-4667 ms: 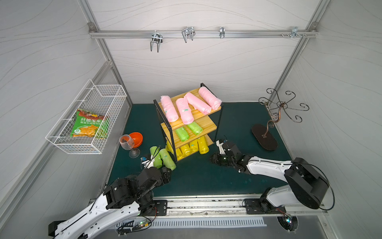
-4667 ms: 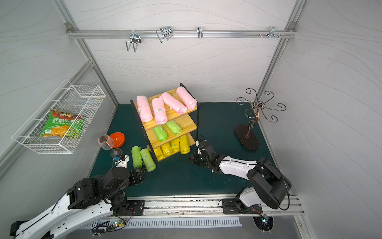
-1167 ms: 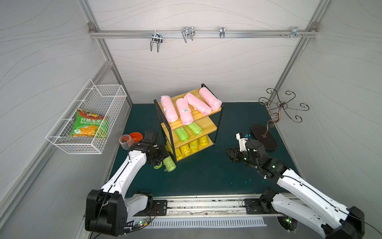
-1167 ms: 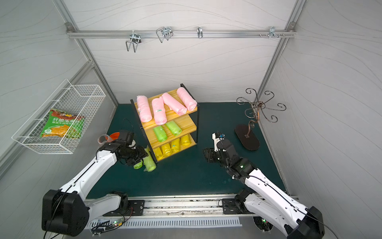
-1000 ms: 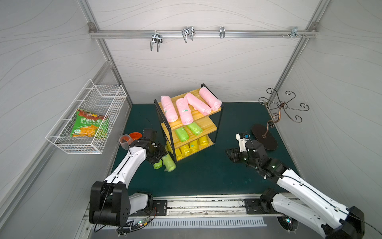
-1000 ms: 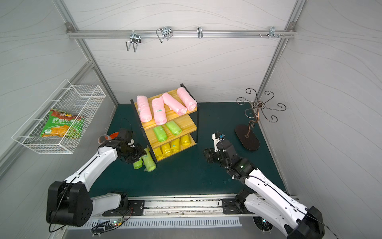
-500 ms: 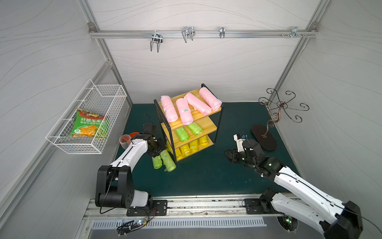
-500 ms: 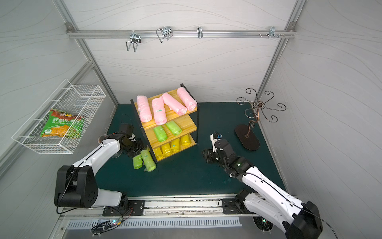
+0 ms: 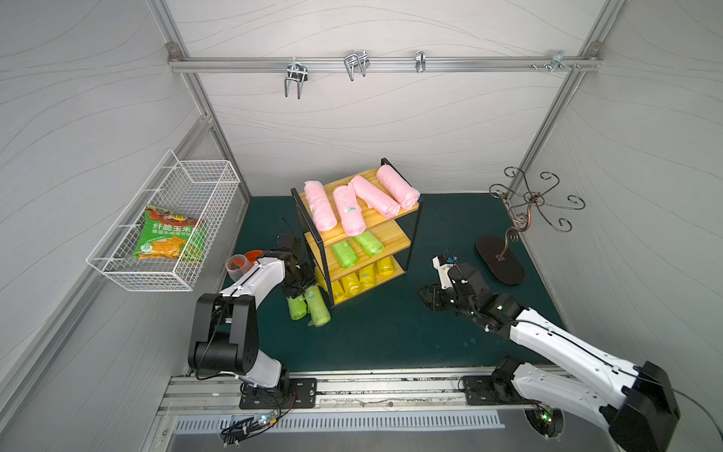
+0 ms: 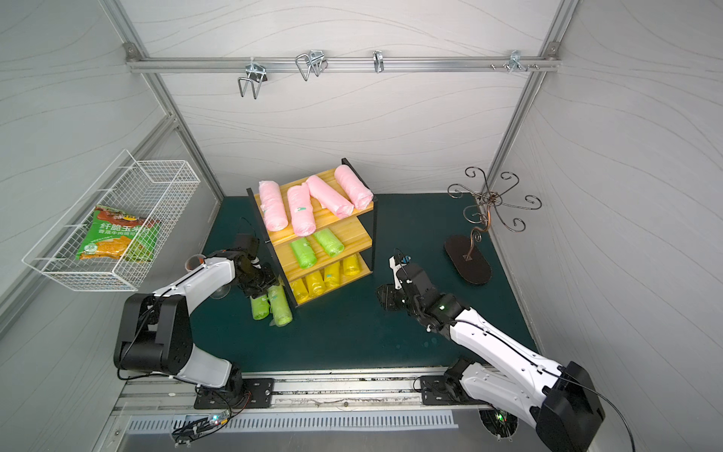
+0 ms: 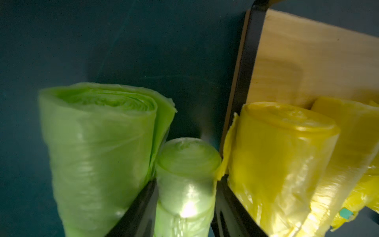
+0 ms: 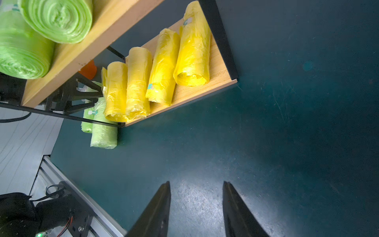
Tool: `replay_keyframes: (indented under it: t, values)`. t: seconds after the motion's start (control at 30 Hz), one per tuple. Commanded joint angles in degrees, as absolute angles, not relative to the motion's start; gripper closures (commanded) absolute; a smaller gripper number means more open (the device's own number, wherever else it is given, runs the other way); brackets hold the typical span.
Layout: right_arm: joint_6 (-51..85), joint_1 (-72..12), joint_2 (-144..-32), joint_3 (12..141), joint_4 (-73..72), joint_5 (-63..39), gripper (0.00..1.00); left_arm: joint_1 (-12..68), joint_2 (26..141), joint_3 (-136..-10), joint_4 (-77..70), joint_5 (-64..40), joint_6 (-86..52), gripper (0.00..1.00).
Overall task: Sort the rolls of trash bags by color and place them on the shelf
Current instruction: Pick up the roll of trash bags from the center of the board.
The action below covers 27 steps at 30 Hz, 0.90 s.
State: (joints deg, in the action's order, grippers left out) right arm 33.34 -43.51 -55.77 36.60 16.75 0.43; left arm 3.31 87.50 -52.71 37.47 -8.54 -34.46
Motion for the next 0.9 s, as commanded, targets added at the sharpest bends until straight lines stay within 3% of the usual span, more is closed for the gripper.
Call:
replay_keyframes:
  t: [0.0,0.2,0.63,0.87]
  values:
    - [32.9,-43.9,-56.0,37.9,16.0,0.5,0.55,3.8,88.3,-54.6,39.3,-4.6,-34.2,0.48]
    - [33.4,-43.9,-55.5,37.1,16.3,1.1,0.55,4.3,89.6,-55.0,40.7,-2.3,-33.9,0.53]
    - [33.7,-43.9,-54.9,36.2,16.6,1.3,0.54,7.3,89.6,-55.1,46.2,2.0,-32.9,0.5]
    - [33.8,-44.0,-54.0,35.6,17.4,1.5,0.54,7.7,90.4,-54.8,46.9,1.0,-32.4,0.32]
